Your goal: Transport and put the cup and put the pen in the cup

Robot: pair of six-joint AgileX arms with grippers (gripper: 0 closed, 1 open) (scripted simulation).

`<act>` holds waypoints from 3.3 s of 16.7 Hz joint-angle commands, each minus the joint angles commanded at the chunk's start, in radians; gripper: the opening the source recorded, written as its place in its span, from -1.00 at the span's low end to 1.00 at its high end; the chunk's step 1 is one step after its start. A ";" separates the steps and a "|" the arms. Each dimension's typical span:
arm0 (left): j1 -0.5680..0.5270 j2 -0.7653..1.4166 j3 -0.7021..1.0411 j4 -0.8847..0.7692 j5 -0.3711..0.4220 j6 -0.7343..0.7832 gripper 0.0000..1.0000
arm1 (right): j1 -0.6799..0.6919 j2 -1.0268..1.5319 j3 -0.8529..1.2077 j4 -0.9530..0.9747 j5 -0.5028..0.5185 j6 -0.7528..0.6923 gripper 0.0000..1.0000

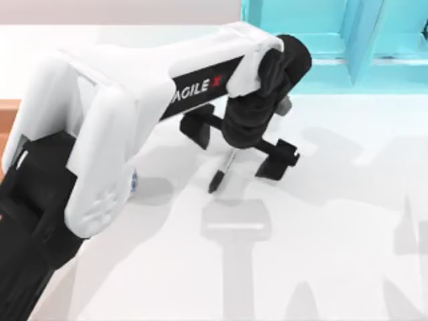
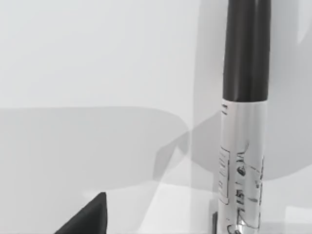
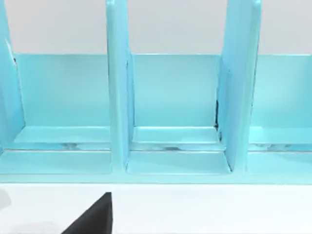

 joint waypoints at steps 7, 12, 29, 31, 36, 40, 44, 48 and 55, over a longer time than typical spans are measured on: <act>0.000 0.000 0.000 0.000 0.000 0.000 0.25 | 0.000 0.000 0.000 0.000 0.000 0.000 1.00; 0.000 0.000 0.000 0.000 0.000 0.000 -0.51 | 0.000 0.000 0.000 0.000 0.000 0.000 1.00; -0.070 -0.175 -0.068 -0.059 0.062 -0.065 -1.00 | 0.000 0.000 0.000 0.000 0.000 0.000 1.00; -0.100 -0.257 -0.126 -0.092 0.059 -0.100 -1.00 | 0.000 0.000 0.000 0.000 0.000 0.000 1.00; -0.170 -0.440 -0.249 -0.165 0.053 -0.178 -1.00 | 0.000 0.000 0.000 0.000 0.000 0.000 1.00; -0.176 -0.456 -0.261 -0.171 0.052 -0.185 -1.00 | 0.000 0.000 0.000 0.000 0.000 0.000 1.00; -0.165 -0.465 -0.284 -0.139 0.056 -0.173 -1.00 | 0.000 0.000 0.000 0.000 0.000 0.000 1.00; -0.127 -0.532 -0.445 0.044 0.075 -0.126 -1.00 | 0.000 0.000 0.000 0.000 0.000 0.000 1.00; 0.005 -0.749 -0.949 0.707 0.130 0.001 -1.00 | 0.000 0.000 0.000 0.000 0.000 0.000 1.00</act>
